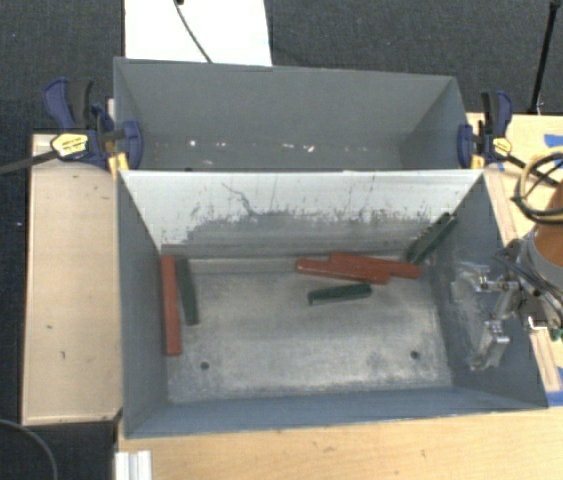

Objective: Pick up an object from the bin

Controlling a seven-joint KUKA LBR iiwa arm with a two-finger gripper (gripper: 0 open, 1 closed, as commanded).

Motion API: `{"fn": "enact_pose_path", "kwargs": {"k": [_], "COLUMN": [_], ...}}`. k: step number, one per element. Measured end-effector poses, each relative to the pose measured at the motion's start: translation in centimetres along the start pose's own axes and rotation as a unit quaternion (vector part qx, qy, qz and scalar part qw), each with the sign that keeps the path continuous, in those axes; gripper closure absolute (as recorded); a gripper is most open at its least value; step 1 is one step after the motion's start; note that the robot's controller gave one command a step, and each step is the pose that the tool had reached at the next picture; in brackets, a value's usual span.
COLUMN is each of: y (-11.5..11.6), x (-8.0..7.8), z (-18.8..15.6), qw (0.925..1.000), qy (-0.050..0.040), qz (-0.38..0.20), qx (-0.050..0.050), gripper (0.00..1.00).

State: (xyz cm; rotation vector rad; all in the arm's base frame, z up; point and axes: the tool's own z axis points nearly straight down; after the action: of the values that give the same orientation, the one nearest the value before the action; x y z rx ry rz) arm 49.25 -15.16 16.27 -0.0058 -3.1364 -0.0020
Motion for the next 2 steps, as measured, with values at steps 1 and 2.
{"fn": "enact_pose_path", "kwargs": {"k": [1,2], "y": [5.3,17.0], "x": [-5.2,-9.8], "z": [9.5,8.7], "qw": [0.9956,1.0], "qy": [-0.0009,-0.0061], "qz": [0.094,-0.001], "qx": [-0.001,-0.001], "gripper": [0.0,0.0]}}
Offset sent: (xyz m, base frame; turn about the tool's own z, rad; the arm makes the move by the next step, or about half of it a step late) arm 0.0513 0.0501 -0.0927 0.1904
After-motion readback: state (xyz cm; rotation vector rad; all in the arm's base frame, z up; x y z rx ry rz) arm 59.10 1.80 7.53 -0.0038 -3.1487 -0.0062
